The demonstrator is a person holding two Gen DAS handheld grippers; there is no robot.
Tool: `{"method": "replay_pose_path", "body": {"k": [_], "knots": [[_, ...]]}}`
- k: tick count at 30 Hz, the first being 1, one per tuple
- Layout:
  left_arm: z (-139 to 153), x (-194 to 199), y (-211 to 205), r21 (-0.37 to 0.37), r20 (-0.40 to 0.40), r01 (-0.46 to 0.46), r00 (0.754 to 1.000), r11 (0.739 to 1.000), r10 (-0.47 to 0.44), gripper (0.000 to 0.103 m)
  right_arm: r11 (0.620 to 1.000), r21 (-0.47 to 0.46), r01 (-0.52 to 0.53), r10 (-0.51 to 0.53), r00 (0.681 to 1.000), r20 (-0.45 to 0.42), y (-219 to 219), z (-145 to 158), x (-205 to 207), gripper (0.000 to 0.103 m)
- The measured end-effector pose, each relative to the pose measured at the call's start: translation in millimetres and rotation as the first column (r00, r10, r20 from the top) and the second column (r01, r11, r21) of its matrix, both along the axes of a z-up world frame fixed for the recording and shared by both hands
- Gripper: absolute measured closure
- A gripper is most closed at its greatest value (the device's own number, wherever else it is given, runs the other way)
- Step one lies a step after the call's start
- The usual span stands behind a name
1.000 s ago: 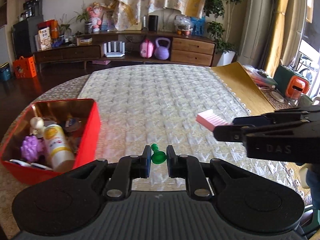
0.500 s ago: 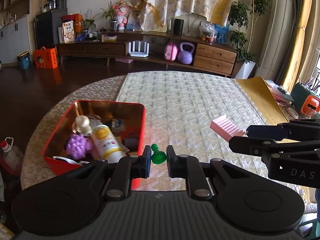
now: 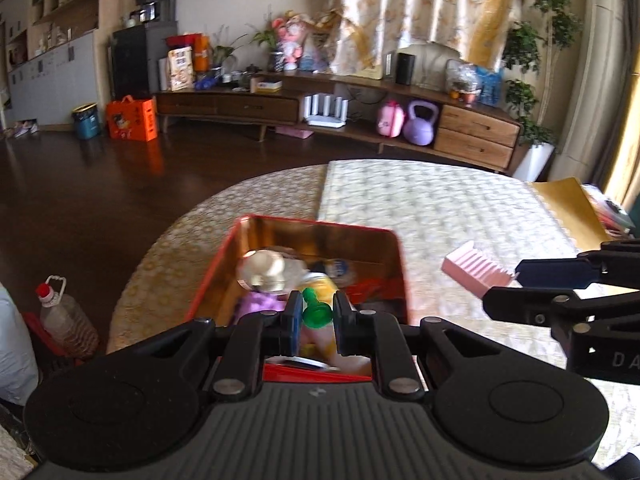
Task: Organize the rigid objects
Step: 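Lift the green pawn and pink soap box and carry both over the red box, then lower the pawn and soap box into the box and open both grippers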
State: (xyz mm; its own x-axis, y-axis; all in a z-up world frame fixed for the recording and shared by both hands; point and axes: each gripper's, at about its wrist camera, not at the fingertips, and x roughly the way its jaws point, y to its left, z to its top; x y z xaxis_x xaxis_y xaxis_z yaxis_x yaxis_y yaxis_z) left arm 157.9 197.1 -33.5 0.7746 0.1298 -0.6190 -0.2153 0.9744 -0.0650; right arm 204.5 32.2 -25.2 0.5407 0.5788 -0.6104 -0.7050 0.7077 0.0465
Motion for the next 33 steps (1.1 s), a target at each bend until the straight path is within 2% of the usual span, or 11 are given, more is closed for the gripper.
{"method": "replay_pose_path", "body": {"k": [12,22,30,33], "knots": [[-29,37,47,-0.039,-0.067,-0.028,0.997,0.999,0.026,0.087,0.996,-0.087,-0.021,0.022,1.0,0.006,55,-28,37,0.064],[-46,67,50,-0.043,-0.101,0.011,0.995,0.999,-0.015,0.087,0.986,-0.164,-0.017,0.016,1.0,-0.008,85,-54,67,0.064],[-51,83,51,-0.028,-0.112,0.012,0.994,1.0,-0.015,0.087,0.981,-0.189,-0.03,0.026,0.999,-0.028,90,-64,69,0.064],[-54,87,52,-0.043,-0.127,0.006,0.992,0.999,-0.011,0.087,0.982,-0.187,-0.021,0.014,0.999,-0.041,90,-67,70,0.063]]}}
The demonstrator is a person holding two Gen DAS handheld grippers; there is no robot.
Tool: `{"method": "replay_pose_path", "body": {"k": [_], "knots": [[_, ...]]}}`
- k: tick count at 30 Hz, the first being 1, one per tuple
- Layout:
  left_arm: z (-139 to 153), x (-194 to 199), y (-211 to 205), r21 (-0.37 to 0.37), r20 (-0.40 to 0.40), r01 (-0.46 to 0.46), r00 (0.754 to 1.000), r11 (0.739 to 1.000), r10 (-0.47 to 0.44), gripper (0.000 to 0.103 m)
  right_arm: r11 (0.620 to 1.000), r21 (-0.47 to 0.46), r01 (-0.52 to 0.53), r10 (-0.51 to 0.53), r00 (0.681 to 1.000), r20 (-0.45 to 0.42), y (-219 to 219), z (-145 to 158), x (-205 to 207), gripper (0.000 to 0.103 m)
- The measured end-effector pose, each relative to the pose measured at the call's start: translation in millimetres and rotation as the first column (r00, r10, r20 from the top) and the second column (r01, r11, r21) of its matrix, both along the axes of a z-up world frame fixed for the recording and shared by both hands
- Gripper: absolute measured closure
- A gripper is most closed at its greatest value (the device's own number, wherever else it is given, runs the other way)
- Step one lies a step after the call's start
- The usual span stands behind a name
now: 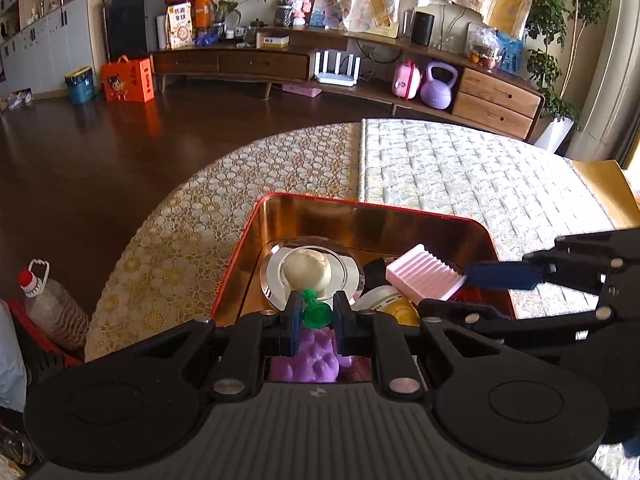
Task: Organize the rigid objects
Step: 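Lower the pawn and soap box into the box and open both grippers, then withdraw both open tools up and away from the red box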
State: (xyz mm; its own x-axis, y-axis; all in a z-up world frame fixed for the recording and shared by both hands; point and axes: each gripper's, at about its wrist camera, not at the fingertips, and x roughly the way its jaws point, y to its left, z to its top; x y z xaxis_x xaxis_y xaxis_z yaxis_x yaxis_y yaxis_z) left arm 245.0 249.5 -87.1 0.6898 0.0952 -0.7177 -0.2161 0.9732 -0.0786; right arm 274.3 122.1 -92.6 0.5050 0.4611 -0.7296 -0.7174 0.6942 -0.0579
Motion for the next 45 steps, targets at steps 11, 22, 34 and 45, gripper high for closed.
{"method": "replay_pose_path", "body": {"k": [11,22,34,45], "knots": [[-4,4,-4,0.021,-0.026,-0.007,1.0,1.0,0.008,0.087,0.999,0.046,0.022,-0.019,0.999,-0.051,-12,2,-3,0.06],[4,-5,-3,-0.015,-0.024,-0.037,0.999,0.999,0.036,0.08,0.994,0.105,0.016,-0.008,0.998,-0.068,-26,16,-17,0.05],[33,-34,-17,0.013,0.054,-0.028,0.998,1.0,0.027,0.034,0.984,0.177,0.014,-0.007,0.999,-0.044,-53,38,-40,0.039],[51,-65,-31,0.03,0.081,-0.026,0.996,0.999,0.024,0.027,0.962,0.272,0.016,-0.003,0.999,-0.048,-88,56,-63,0.021]]}}
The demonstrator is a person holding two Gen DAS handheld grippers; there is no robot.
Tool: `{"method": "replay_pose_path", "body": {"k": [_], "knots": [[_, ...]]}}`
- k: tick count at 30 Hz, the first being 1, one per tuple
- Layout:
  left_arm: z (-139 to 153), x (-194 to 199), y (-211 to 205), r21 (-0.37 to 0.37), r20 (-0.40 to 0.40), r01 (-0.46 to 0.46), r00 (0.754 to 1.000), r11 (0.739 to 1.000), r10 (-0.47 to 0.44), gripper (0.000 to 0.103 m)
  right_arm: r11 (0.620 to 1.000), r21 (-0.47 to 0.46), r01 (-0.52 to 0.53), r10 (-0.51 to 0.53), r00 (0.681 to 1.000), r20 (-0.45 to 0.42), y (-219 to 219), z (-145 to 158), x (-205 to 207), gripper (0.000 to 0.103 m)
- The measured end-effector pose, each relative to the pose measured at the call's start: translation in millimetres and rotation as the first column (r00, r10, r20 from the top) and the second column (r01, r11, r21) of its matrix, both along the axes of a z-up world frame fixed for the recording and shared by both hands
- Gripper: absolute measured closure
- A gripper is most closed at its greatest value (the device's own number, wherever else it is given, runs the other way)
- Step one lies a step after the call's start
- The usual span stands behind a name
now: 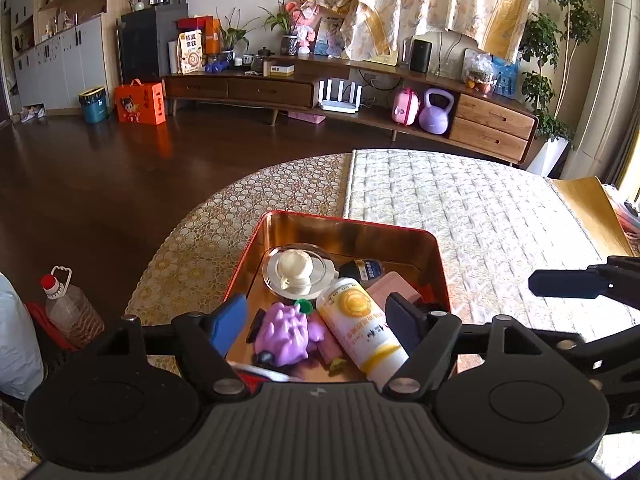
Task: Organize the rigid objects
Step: 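Withdraw both open tools up and away from the red box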
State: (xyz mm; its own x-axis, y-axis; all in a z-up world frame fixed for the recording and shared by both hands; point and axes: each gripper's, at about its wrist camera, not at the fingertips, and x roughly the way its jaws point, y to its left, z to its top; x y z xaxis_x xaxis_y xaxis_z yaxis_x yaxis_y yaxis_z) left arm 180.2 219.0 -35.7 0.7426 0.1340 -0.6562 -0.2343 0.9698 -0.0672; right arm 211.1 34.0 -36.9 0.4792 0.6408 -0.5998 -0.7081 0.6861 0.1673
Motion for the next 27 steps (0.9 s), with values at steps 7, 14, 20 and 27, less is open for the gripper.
{"method": "replay_pose_path", "body": {"k": [7,14,20,27], "knots": [[8,-23,-14,0.017,0.03,0.026,0.999,1.0,-0.026,0.019,0.998,0.06,-0.005,0.004,1.0,0.014,-26,9,-18,0.009],[13,-39,-27,0.007,0.047,0.051,0.998,0.999,-0.051,0.018,0.992,0.123,0.018,-0.02,1.0,0.017,-48,12,-31,0.0],[16,-48,-37,0.004,0.043,0.059,0.997,0.998,-0.059,0.018,0.99,0.135,0.032,-0.037,0.999,0.037,-63,14,-42,0.0],[16,-60,-51,0.007,0.042,0.076,0.996,0.997,-0.077,0.018,0.988,0.147,0.056,-0.063,0.997,0.049,-75,16,-50,0.0]]}}
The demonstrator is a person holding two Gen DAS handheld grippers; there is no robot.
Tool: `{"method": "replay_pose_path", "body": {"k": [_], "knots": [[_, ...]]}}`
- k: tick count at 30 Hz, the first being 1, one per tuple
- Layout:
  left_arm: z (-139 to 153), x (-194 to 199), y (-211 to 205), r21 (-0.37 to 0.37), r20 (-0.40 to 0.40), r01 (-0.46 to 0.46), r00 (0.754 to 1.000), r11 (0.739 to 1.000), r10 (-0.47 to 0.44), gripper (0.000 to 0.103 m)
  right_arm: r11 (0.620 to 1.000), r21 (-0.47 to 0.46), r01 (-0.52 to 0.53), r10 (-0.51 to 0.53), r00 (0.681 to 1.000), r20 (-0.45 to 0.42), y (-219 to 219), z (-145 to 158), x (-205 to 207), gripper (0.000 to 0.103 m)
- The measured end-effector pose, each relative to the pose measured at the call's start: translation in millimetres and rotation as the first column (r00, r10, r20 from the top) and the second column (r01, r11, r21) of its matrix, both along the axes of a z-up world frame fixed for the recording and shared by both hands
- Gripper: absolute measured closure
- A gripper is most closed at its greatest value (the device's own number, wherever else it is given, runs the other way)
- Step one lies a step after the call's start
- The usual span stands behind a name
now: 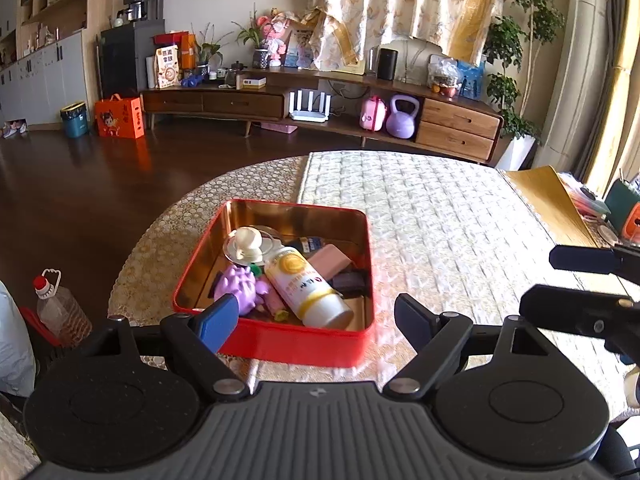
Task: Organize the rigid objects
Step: 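Withdraw both open tools up and away from the red box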
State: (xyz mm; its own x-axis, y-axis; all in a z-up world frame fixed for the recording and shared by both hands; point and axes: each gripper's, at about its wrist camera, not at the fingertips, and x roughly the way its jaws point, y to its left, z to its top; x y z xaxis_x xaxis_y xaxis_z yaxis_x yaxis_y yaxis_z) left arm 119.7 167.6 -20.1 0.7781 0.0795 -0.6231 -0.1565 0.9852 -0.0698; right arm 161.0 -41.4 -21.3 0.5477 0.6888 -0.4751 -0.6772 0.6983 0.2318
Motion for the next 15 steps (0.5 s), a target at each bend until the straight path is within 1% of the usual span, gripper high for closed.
{"method": "replay_pose_path", "body": {"k": [6,12,15], "knots": [[-1,-9,-13,0.03,0.009,0.004,1.0,1.0,-0.004,0.018,1.0,0.014,0.018,-0.018,1.0,-0.023,-9,-6,0,0.0],[-3,-10,-17,0.025,0.002,0.003,1.0,1.0,-0.003,0.018,0.998,0.015,0.058,-0.057,0.998,-0.036,-20,-13,1,0.0],[-4,-9,-19,0.022,-0.006,0.002,1.0,1.0,-0.002,0.018,0.995,0.008,0.102,-0.102,0.994,-0.04,-29,-19,1,0.0]]}}
